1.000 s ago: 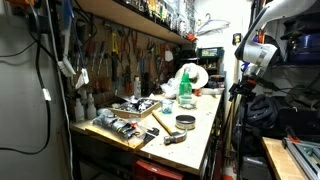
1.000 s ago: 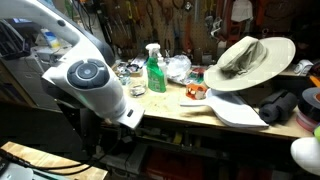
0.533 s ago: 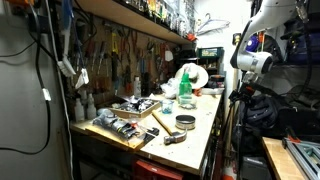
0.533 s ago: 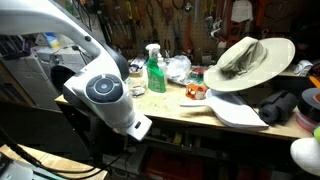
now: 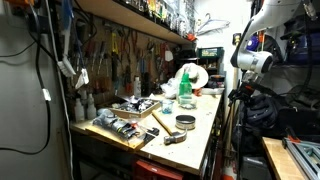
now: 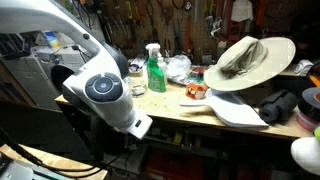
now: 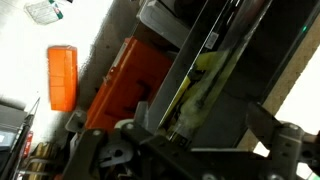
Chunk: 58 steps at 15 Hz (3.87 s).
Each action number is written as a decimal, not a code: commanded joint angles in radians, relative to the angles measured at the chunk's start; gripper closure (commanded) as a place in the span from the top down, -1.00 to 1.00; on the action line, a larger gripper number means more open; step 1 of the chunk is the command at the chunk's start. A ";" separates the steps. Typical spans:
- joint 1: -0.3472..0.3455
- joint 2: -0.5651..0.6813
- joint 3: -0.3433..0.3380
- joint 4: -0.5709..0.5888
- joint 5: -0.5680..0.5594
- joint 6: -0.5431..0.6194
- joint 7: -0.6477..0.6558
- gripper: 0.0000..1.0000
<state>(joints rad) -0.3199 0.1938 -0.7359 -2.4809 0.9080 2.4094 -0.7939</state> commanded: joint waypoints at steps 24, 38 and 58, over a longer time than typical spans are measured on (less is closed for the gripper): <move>-0.491 0.406 0.389 0.326 0.175 -0.078 -0.188 1.00; -0.488 0.575 0.449 0.461 0.202 -0.025 0.013 1.00; -0.564 0.605 0.496 0.536 0.163 -0.163 0.126 1.00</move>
<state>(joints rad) -0.8677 0.7902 -0.2667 -1.9528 1.0458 2.2386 -0.6927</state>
